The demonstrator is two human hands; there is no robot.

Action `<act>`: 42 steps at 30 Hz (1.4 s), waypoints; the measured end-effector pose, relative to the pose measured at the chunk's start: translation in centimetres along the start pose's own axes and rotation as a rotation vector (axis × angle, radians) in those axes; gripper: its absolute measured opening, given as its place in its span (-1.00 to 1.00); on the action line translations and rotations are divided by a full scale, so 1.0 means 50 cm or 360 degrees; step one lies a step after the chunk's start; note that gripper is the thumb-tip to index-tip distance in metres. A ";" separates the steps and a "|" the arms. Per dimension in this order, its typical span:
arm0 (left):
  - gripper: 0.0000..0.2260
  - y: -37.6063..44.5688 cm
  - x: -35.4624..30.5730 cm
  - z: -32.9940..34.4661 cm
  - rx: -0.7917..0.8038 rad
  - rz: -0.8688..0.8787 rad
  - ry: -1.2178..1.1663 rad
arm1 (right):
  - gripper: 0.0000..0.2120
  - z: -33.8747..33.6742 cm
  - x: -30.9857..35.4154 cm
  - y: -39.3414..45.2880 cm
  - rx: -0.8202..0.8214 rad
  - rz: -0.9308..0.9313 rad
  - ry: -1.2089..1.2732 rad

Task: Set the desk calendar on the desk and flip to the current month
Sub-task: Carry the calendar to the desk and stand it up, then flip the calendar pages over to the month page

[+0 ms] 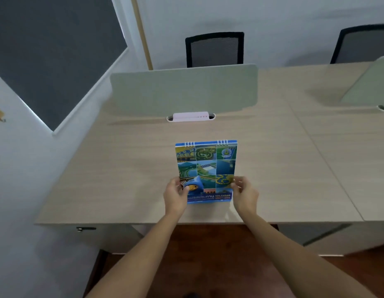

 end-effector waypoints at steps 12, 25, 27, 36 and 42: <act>-0.52 -0.041 -0.013 -0.026 0.0258 -0.0090 -0.0077 | -0.70 -0.001 0.046 -0.006 0.0021 0.0099 -0.0036; -0.68 -0.072 -0.029 -0.050 0.0193 -0.0196 0.0125 | -0.69 -0.040 0.076 -0.020 0.0012 -0.0155 -0.0430; -0.73 -0.085 -0.050 -0.071 0.0181 -0.0216 0.0173 | -0.66 -0.064 0.096 -0.023 -0.0001 -0.0184 -0.0392; -0.51 -0.022 -0.274 -0.133 0.0548 0.0024 -0.0651 | -0.62 -0.143 0.266 0.090 0.0334 -0.0135 0.0832; -0.75 0.068 -0.303 -0.101 0.0374 -0.0014 -0.0684 | -0.81 -0.116 0.313 0.162 0.0223 -0.0353 0.0446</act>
Point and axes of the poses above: each hand's wrist, its own y-axis towards the middle knuckle, its own z-axis out of the palm, x = y × z, the point moved 4 cm from there along y, towards the middle knuckle, and after that the axes turned 10 degrees about -z, right-handed, at the moved point
